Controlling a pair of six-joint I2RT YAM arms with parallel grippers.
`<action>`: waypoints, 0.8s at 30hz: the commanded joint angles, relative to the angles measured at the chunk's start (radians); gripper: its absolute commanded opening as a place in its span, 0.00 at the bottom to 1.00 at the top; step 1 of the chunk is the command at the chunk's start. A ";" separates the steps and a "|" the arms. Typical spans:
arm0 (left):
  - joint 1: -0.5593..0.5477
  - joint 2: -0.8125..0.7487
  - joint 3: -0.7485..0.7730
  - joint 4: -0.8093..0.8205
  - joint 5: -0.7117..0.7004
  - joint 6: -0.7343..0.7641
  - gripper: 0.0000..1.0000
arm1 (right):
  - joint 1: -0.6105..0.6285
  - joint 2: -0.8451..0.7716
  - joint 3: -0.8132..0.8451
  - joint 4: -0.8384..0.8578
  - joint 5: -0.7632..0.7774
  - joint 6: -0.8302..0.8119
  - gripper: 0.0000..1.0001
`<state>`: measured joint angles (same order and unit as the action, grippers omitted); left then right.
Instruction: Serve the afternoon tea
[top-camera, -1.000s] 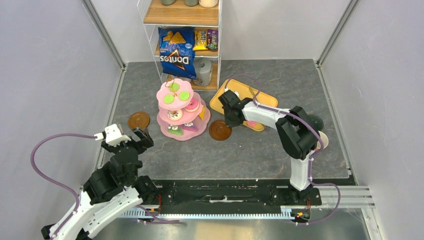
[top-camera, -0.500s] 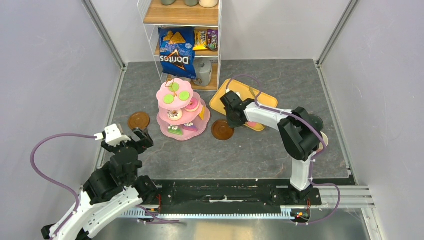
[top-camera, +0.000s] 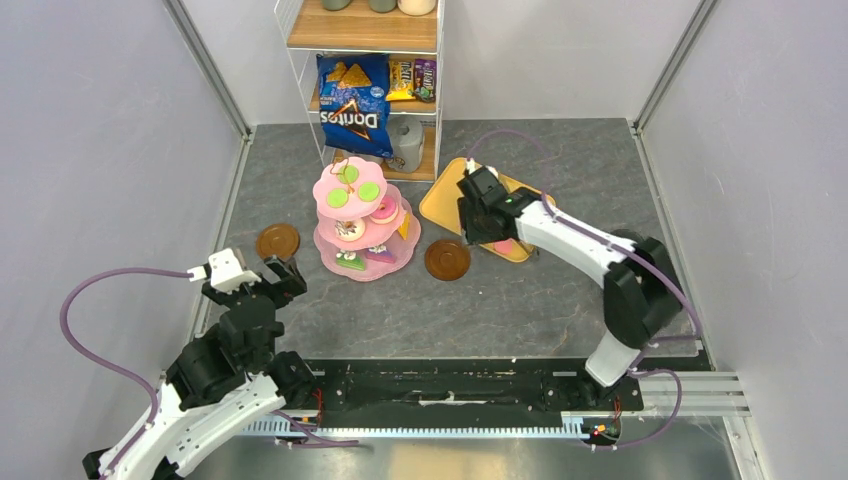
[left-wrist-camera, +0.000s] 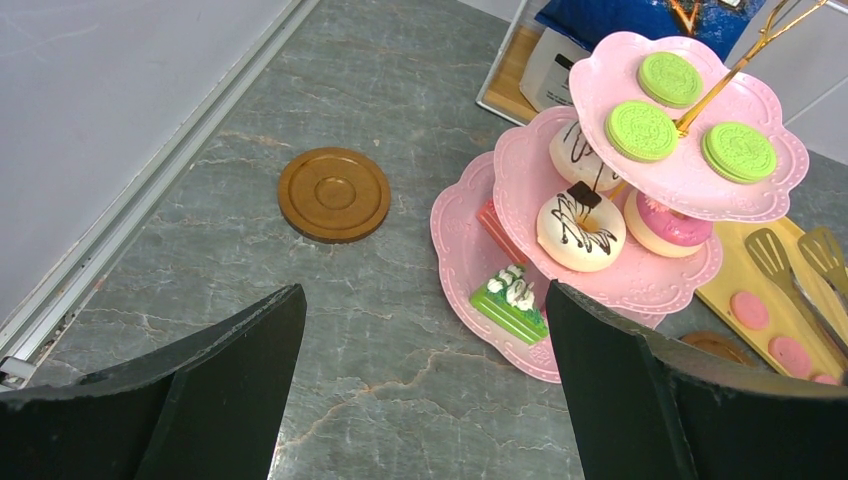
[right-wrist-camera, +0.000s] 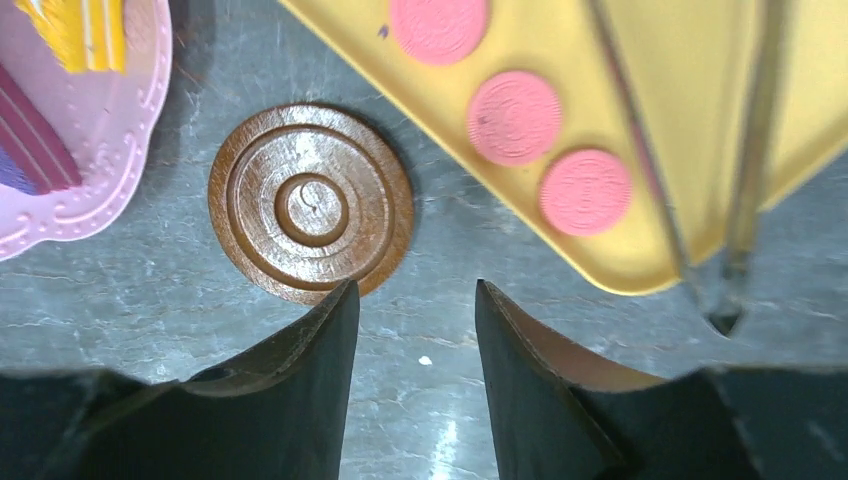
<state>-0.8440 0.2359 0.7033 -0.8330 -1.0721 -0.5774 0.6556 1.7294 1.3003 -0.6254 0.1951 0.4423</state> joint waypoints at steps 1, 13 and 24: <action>0.002 -0.013 0.023 0.007 -0.036 -0.007 0.97 | -0.055 -0.157 0.015 -0.068 0.091 -0.016 0.57; 0.002 -0.062 0.024 -0.003 -0.023 -0.028 0.97 | -0.432 -0.495 -0.145 -0.268 0.163 0.049 0.69; 0.002 -0.091 0.023 -0.001 -0.009 -0.032 0.96 | -0.701 -0.519 -0.348 -0.180 0.076 0.167 0.63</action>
<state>-0.8440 0.1585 0.7033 -0.8371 -1.0695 -0.5789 0.0006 1.1908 0.9882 -0.8616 0.3046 0.5510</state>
